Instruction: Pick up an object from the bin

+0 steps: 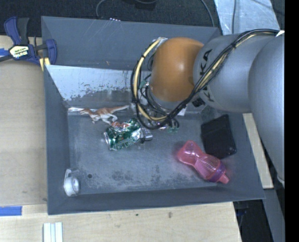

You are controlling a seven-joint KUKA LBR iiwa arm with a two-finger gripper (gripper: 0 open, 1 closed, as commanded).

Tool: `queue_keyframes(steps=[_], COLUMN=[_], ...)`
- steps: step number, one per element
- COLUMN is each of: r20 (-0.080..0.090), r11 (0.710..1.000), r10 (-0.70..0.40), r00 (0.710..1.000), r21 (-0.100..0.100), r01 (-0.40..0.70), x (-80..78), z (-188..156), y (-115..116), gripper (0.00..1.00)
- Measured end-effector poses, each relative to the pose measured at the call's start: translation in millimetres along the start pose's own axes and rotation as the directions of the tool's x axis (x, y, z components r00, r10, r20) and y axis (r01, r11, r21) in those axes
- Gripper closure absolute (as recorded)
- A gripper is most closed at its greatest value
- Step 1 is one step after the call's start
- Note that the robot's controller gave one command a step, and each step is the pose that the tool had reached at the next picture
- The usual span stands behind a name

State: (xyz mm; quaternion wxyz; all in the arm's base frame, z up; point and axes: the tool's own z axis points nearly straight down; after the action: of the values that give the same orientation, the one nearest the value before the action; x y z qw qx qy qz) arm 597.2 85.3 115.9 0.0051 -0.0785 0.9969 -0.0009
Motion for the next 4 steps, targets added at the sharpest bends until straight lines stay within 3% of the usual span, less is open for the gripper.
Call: queue_keyframes(steps=[1,2,4], r20=[-0.004,0.002,0.0], r11=[1.0,0.991,0.991], r10=[0.005,-0.135,-0.135], r00=[1.0,0.991,0.991], r21=[-0.002,0.001,0.001], r01=[-0.005,0.135,0.135], x=[-5.9,-8.7,-7.4], z=[32,43,38], y=[13,20,20], gripper=[0.0,1.0,1.0])
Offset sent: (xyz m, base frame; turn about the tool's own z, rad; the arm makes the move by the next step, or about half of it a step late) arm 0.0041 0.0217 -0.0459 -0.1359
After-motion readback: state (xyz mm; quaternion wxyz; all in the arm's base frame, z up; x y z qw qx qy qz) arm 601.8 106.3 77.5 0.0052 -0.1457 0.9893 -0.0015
